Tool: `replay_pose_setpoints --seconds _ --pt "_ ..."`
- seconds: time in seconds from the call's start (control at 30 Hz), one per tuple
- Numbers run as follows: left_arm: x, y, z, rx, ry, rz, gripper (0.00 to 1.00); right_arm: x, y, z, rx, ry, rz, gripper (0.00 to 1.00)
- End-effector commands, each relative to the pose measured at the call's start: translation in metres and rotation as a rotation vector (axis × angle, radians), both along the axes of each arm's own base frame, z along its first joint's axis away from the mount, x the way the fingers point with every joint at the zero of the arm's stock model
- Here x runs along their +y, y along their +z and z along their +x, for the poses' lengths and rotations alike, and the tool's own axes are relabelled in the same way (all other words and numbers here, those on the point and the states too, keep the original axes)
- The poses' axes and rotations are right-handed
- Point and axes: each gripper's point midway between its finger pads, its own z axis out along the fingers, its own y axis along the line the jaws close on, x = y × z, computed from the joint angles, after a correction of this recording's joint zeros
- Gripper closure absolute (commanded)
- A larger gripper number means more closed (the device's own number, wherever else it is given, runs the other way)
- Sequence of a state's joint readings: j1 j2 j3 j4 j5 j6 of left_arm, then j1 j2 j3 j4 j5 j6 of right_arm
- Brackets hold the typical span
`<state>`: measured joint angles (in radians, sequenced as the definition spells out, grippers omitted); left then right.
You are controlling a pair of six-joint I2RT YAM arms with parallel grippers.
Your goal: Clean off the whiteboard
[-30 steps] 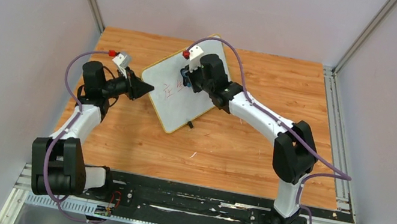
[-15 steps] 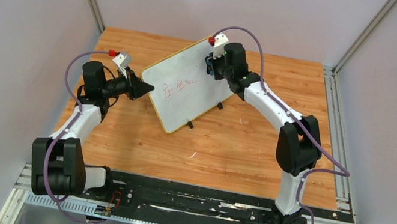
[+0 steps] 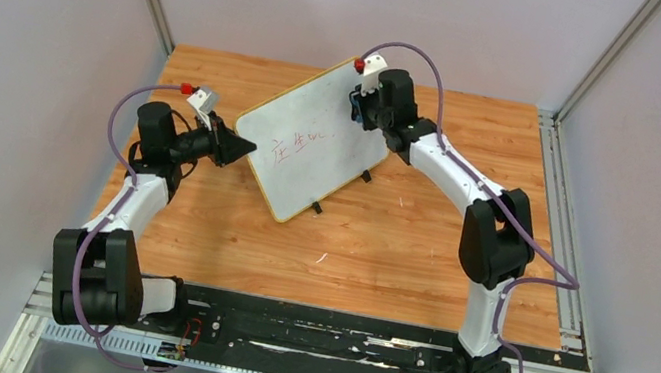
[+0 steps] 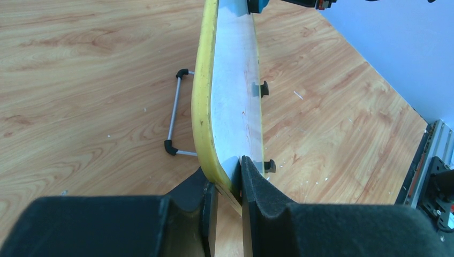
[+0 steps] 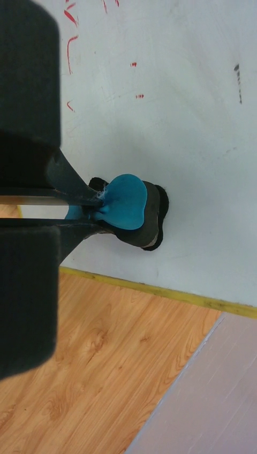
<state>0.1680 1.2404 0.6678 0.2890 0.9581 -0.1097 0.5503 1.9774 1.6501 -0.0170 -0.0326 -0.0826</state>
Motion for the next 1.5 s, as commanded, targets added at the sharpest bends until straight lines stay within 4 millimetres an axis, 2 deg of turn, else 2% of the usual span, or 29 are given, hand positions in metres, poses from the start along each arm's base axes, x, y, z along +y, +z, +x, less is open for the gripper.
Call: replay_pose_setpoints --seconds 0.0,0.07,0.33,0.43,0.53,0.67,0.87,0.97,1.07,1.23,1.4,1.47 --pt "0.005 -0.012 0.003 -0.056 -0.009 0.100 1.00 0.051 -0.001 -0.030 0.011 0.126 0.026 0.99" --pt "0.005 -0.012 0.004 -0.053 -0.009 0.099 1.00 0.060 0.016 -0.041 -0.018 0.148 0.031 0.99" --pt "0.005 -0.012 0.003 -0.055 -0.009 0.100 1.00 0.093 0.025 -0.077 -0.034 0.229 0.048 0.99" --pt "0.005 -0.011 0.003 -0.058 -0.007 0.101 1.00 0.098 0.027 -0.084 -0.037 0.245 0.054 0.99" --pt "0.005 -0.010 0.003 -0.059 -0.007 0.100 1.00 0.094 0.027 -0.082 -0.052 0.225 0.038 0.99" --pt "0.005 -0.010 0.002 -0.061 -0.008 0.099 1.00 0.074 0.017 -0.063 -0.068 0.160 -0.030 0.99" --pt "0.006 -0.009 0.001 -0.064 -0.006 0.104 1.00 0.021 -0.007 -0.024 -0.004 0.039 -0.030 0.99" --pt "0.005 -0.009 0.001 -0.063 -0.008 0.104 1.00 -0.003 -0.014 -0.015 0.012 -0.012 -0.025 0.99" --pt "0.005 -0.010 0.002 -0.062 -0.010 0.104 1.00 -0.015 -0.014 -0.014 0.019 -0.031 -0.007 0.99" --pt "0.005 -0.010 0.003 -0.059 -0.009 0.103 1.00 -0.004 -0.018 -0.025 0.046 0.006 0.045 0.99" --pt "0.005 -0.010 0.002 -0.061 -0.006 0.104 1.00 0.021 -0.020 -0.042 0.054 0.054 0.078 0.99" --pt "0.005 -0.009 0.003 -0.062 -0.006 0.104 1.00 0.036 -0.018 -0.052 0.057 0.086 0.090 0.99"
